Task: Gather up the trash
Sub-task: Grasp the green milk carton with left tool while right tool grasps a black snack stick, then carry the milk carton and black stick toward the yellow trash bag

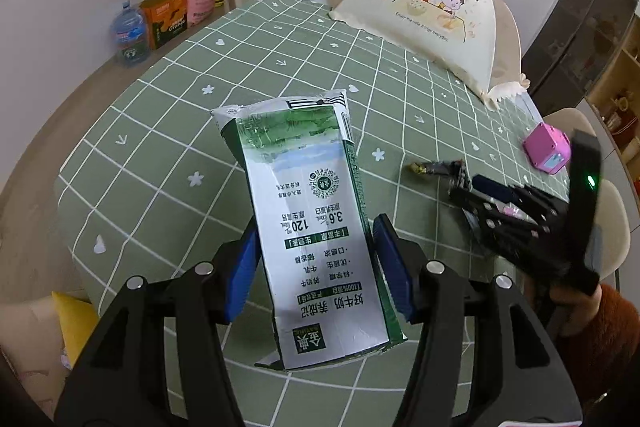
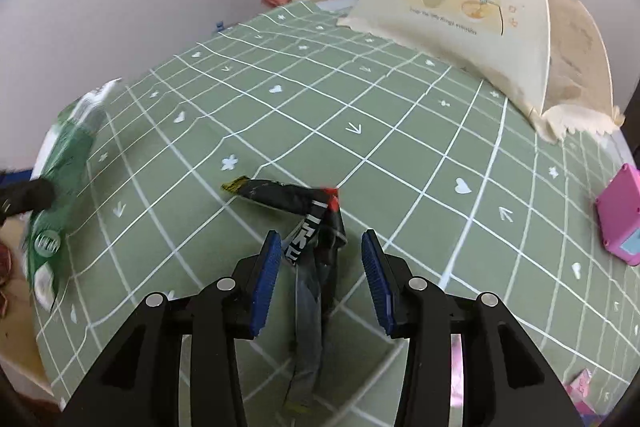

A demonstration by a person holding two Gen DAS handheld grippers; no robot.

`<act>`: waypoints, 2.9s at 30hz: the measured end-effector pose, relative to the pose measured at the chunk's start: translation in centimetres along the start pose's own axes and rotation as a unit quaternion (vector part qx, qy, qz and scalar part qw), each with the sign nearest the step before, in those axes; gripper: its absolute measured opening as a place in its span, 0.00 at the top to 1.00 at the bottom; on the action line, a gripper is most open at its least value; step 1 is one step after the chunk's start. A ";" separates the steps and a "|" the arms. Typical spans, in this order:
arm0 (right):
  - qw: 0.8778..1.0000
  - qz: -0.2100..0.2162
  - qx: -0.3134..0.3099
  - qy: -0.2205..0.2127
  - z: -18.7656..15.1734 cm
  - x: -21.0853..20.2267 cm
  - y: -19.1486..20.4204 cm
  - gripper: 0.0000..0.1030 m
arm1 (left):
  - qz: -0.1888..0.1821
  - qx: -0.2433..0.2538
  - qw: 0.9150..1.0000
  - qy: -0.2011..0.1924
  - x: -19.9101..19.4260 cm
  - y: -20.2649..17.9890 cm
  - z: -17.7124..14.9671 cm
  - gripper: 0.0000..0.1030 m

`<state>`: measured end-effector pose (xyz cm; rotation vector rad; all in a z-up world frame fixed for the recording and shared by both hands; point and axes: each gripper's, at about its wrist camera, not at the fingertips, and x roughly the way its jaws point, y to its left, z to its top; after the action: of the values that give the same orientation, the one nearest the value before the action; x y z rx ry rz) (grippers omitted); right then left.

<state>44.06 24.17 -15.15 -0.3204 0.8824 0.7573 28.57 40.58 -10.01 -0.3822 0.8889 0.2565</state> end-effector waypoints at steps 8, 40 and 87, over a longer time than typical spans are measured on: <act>1.000 -0.005 0.028 -0.004 0.5 -2.3 -1.5 0.78 | -0.008 0.008 1.000 -0.005 -0.9 -0.8 -0.3 0.48; 0.998 -0.014 0.064 0.005 0.3 -0.6 -2.9 0.46 | -0.040 0.017 0.998 0.040 2.3 -1.3 0.6 0.48; 0.900 -0.299 0.277 -0.156 -38.3 -50.9 -14.0 0.80 | -0.305 0.291 0.904 -0.078 -19.2 -45.6 -19.5 0.48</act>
<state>11.49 -30.01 1.03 0.0501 0.6060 -0.0347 20.19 -10.04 4.02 -0.0635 0.6093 -0.5470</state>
